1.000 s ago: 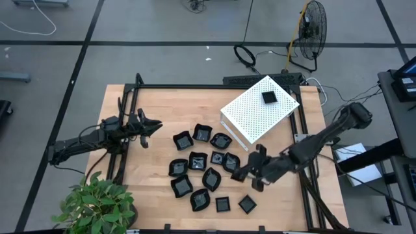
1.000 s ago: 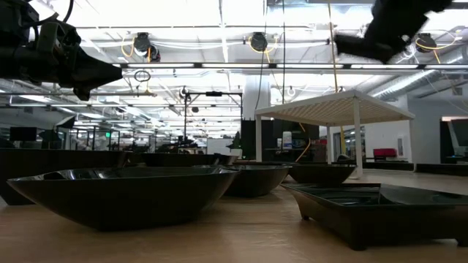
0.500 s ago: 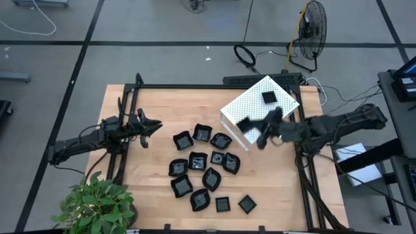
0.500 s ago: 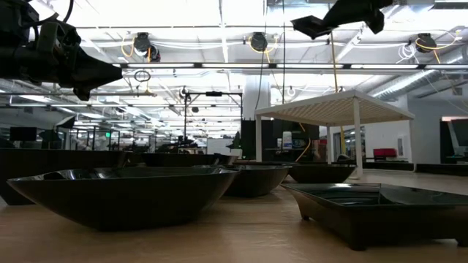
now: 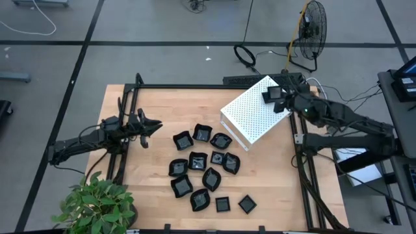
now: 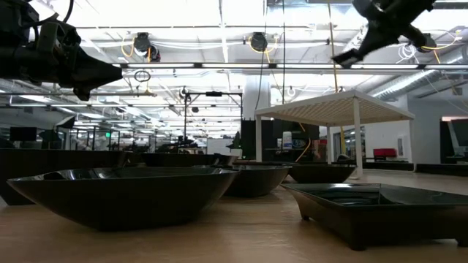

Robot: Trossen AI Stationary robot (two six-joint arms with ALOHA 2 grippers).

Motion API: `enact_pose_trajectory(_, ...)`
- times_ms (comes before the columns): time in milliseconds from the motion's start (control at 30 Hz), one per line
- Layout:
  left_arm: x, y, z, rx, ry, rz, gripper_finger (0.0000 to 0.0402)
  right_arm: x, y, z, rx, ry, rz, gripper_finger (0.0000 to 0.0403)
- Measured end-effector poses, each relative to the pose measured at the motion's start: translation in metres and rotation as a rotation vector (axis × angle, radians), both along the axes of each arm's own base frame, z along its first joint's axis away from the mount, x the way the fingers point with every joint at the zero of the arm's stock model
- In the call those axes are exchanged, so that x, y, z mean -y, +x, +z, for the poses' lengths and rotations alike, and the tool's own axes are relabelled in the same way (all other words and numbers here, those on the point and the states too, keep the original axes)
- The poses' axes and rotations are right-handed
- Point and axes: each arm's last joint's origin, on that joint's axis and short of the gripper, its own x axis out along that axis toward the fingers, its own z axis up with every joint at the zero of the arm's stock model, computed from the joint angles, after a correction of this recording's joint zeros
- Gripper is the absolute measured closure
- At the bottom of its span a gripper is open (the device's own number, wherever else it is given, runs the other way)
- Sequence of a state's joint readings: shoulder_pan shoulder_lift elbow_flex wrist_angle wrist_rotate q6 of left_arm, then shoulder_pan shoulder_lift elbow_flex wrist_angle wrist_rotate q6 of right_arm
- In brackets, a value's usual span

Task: Pick & Place Mini shaped plates
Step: Stack the black square plate on top of the black square plate on the shelf

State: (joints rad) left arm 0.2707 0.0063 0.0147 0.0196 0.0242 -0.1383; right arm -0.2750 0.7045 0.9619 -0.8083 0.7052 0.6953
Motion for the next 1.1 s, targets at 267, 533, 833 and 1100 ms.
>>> enact_pose_trajectory(267,0.0,0.0,0.0,0.0,0.0,0.0,0.0325,0.018,0.003,-0.009,-0.109,0.046,-0.065,0.0402)
enact_pose_trajectory(533,0.0,0.0,0.0,0.0,0.0,0.0,0.0325,0.034,0.016,-0.024,-0.199,0.115,-0.073,0.0402)
enact_pose_trajectory(833,0.0,0.0,0.0,0.0,0.0,0.0,0.0325,0.044,0.025,-0.038,-0.207,0.138,-0.037,0.0403)
enact_pose_trajectory(1100,0.0,0.0,0.0,0.0,0.0,0.0,0.0325,0.045,0.026,-0.045,-0.23,0.121,-0.02,0.039)
